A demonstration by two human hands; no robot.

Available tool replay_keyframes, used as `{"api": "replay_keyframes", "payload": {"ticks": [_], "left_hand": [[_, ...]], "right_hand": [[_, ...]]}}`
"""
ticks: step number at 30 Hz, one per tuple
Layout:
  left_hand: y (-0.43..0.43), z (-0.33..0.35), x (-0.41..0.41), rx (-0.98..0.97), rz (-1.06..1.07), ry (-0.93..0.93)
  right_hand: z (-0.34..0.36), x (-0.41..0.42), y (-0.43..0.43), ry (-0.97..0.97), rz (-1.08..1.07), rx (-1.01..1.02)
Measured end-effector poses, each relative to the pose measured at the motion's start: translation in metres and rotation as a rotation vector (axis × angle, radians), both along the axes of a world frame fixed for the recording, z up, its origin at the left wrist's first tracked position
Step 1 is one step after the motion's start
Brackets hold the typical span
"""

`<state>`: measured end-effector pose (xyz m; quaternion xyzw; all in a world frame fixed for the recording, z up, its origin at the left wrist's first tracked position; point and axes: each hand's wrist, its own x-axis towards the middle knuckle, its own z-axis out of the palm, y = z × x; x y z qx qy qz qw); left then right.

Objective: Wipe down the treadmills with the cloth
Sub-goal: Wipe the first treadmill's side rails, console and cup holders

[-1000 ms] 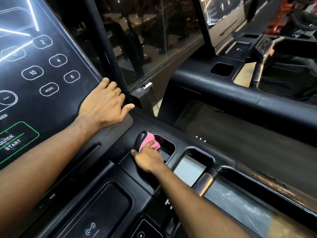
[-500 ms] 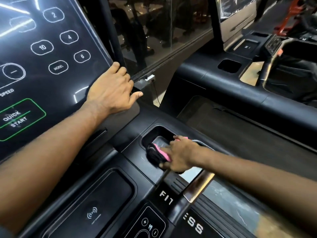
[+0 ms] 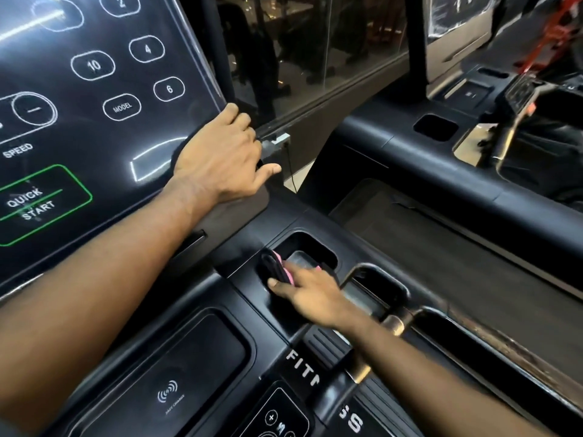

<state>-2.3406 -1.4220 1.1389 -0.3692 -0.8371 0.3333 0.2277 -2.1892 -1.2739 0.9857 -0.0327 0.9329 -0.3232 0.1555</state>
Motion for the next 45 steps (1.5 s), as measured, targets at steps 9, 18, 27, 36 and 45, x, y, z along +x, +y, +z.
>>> {"api": "replay_keyframes", "payload": {"ticks": [9,18,27,36,45], "left_hand": [[0.002,0.003,0.007,0.003,0.010,-0.001],[0.000,-0.002,0.000,0.014,0.009,-0.005],[0.001,-0.003,-0.003,0.006,0.002,0.002],[0.001,-0.003,-0.001,0.000,-0.002,0.011],[0.000,-0.002,0.002,-0.024,-0.006,0.014]], "right_hand": [[0.012,-0.001,0.007,0.030,0.207,0.331],[0.065,-0.046,0.080,0.180,0.617,0.608],[0.060,-0.075,0.101,0.163,0.741,0.885],[0.007,-0.081,0.063,0.301,0.600,0.923],[0.010,-0.052,0.050,0.006,0.285,0.864]]}}
